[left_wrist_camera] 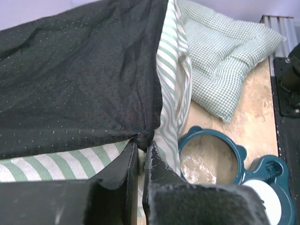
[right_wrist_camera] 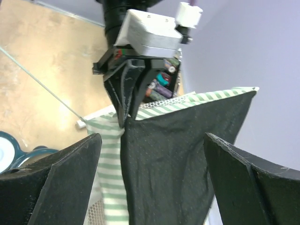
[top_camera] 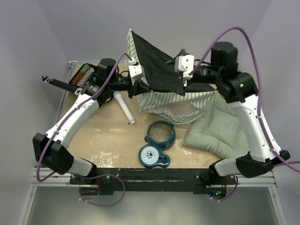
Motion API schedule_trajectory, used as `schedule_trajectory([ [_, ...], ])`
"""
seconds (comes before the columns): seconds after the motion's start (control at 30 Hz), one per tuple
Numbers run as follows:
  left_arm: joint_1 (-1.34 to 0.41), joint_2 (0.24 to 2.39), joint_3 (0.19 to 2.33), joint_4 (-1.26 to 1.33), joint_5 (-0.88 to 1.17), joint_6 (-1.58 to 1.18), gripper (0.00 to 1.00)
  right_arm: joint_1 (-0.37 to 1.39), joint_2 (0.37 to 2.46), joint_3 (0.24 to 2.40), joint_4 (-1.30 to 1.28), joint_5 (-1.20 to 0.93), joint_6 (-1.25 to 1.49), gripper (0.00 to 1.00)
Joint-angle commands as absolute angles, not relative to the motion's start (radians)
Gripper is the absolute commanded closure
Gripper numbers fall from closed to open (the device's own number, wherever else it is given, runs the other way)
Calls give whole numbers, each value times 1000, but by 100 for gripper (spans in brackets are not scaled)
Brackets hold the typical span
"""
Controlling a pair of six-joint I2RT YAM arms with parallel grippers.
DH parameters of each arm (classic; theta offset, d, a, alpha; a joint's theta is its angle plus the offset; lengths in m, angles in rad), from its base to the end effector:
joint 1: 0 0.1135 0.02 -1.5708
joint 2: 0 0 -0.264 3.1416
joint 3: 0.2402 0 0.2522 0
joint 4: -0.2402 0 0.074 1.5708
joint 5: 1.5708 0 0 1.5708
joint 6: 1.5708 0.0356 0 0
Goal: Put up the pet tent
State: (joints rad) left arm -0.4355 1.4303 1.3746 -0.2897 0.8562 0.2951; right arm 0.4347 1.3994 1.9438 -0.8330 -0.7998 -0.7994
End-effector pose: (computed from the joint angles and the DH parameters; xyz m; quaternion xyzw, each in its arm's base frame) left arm 0.2811 -0.1604 0.3882 0.4889 0.6099 -0.3755 0.4981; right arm 0.2143 0.1277 0.5237 -0.6171 0.4673 0.2069 0.5983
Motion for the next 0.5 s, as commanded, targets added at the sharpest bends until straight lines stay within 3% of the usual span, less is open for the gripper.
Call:
schedule_trajectory([
  [0.0, -437, 1371, 1419, -325, 900, 368, 100, 500, 1430, 1850, -770, -781, -934, 8],
  [0.47, -460, 1322, 1433, -397, 956, 426, 100, 637, 1589, 1799, -779, -735, -1222, 12],
])
